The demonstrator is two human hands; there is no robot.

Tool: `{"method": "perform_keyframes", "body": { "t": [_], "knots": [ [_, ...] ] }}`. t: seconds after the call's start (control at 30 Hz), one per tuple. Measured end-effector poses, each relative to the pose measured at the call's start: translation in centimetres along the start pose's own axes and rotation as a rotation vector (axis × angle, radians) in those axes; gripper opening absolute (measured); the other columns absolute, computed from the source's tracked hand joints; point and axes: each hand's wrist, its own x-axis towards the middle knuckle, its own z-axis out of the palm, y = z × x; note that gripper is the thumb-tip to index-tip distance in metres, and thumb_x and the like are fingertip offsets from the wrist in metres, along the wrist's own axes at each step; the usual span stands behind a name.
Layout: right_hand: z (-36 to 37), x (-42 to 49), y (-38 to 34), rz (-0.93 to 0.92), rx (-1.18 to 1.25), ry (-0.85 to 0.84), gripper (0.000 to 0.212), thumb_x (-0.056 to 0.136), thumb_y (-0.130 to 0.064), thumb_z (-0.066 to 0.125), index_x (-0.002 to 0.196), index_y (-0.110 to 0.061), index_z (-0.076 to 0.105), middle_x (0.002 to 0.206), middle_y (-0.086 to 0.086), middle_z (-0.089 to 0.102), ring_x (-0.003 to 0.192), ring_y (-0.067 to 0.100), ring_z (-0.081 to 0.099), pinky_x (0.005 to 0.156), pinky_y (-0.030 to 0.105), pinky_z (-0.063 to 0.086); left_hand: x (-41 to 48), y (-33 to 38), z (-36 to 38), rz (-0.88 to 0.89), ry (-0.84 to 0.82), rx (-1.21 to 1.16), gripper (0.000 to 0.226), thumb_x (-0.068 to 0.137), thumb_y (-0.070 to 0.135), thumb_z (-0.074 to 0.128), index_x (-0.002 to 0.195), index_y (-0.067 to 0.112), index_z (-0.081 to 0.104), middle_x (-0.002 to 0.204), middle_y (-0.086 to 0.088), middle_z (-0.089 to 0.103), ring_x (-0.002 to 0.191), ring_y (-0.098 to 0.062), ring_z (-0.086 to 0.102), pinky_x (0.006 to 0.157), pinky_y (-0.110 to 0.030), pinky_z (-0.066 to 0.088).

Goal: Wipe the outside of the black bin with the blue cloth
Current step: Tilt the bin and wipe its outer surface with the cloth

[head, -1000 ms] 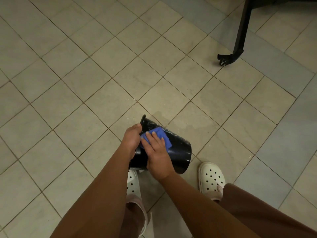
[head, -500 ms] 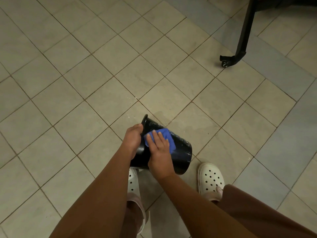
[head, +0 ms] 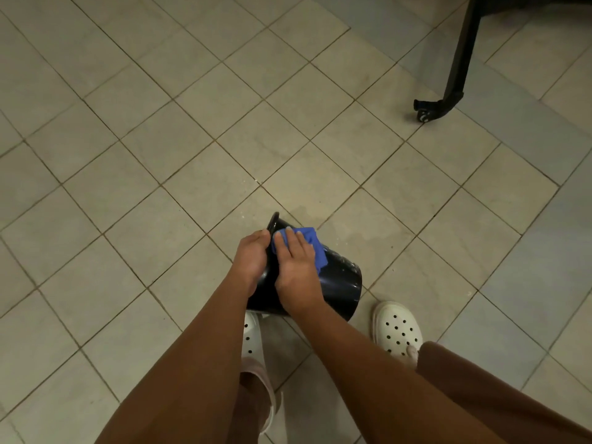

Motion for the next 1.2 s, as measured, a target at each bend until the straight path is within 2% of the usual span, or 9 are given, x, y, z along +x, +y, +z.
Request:
{"method": "perform_keyframes", "body": {
  "t": [0.13,0.23,0.4,0.57,0.7,0.8,0.9,1.07,1.2],
  "knots": [
    [-1.1,3.6,1.3,0.073,-0.033,-0.019,0.057,0.087,0.0,0.045,0.142,-0.007,0.033,0.143,0.015,0.037,0.131,0.03,0.03,0.112,0.036,0.022,0.0,0.0,0.2,0.002,-0.001,0.014,0.034,0.1,0.012,0.042,0.074,0.015,0.062,0.07,-0.002,0.062,0.064,-0.014,0.056,0.061,-0.026,0.043],
    [-1.2,3.0,1.8,0.159,-0.03,-0.003,0.059,0.083,0.002,0.047,0.14,-0.005,0.035,0.136,0.019,0.043,0.123,0.033,0.037,0.108,0.04,0.03,0.1,0.1,0.4,0.012,-0.01,0.057,0.031,0.1,0.012,0.042,0.076,0.012,0.061,0.07,-0.004,0.061,0.063,-0.015,0.054,0.059,-0.027,0.042],
    [0.1,0.3,1.5,0.112,0.055,0.235,0.05,0.07,0.009,0.054,0.12,-0.001,0.059,0.11,0.021,0.06,0.097,0.037,0.055,0.085,0.048,0.05,0.2,0.0,0.3,-0.002,-0.002,0.056,0.029,0.099,0.013,0.041,0.078,0.01,0.062,0.07,-0.007,0.061,0.062,-0.018,0.055,0.059,-0.027,0.043],
    [-0.5,1.2,0.3,0.097,0.108,0.289,0.048,0.072,0.006,0.055,0.117,-0.009,0.061,0.107,0.019,0.06,0.094,0.036,0.054,0.081,0.047,0.049,-0.1,0.2,0.4,-0.004,-0.005,0.02,0.032,0.1,0.012,0.041,0.08,0.011,0.065,0.073,-0.006,0.064,0.064,-0.016,0.059,0.059,-0.024,0.046],
    [-0.4,1.5,0.3,-0.018,-0.05,0.161,0.047,0.075,-0.001,0.056,0.121,-0.013,0.058,0.114,0.02,0.057,0.1,0.037,0.051,0.082,0.047,0.044,0.0,0.2,0.4,0.005,-0.017,0.032,0.029,0.1,0.012,0.041,0.086,0.008,0.066,0.075,-0.004,0.066,0.067,-0.013,0.06,0.056,-0.018,0.046],
    [-1.4,3.3,0.2,0.037,-0.112,0.1,0.052,0.074,-0.001,0.042,0.123,-0.01,0.057,0.115,0.025,0.055,0.099,0.042,0.05,0.078,0.051,0.044,0.1,-0.1,0.3,0.018,-0.021,0.051,0.028,0.1,0.012,0.039,0.084,0.007,0.062,0.074,-0.007,0.061,0.065,-0.016,0.053,0.057,-0.024,0.042],
    [-2.1,3.8,0.6,0.1,-0.152,0.01,0.053,0.083,0.002,0.043,0.133,-0.013,0.048,0.126,0.022,0.047,0.11,0.039,0.042,0.087,0.049,0.039,0.2,-0.3,0.3,0.01,-0.011,0.054,0.03,0.098,0.011,0.04,0.074,0.01,0.058,0.067,-0.006,0.056,0.061,-0.017,0.05,0.058,-0.028,0.039],
    [-0.8,2.1,0.3,0.049,-0.186,0.109,0.052,0.067,0.0,0.053,0.118,-0.008,0.061,0.104,0.024,0.058,0.09,0.041,0.055,0.071,0.047,0.046,0.3,-0.3,0.4,0.006,-0.012,0.058,0.03,0.099,0.013,0.041,0.076,0.01,0.061,0.07,-0.005,0.059,0.062,-0.014,0.051,0.058,-0.026,0.04],
    [-1.5,3.4,0.4,0.053,-0.281,-0.025,0.05,0.089,-0.006,0.045,0.138,-0.01,0.039,0.126,0.023,0.044,0.112,0.039,0.04,0.089,0.049,0.035,0.4,-0.5,0.4,0.024,0.0,0.085,0.03,0.099,0.014,0.04,0.074,0.011,0.056,0.069,-0.006,0.054,0.063,-0.016,0.047,0.059,-0.029,0.037]
  ]
}}
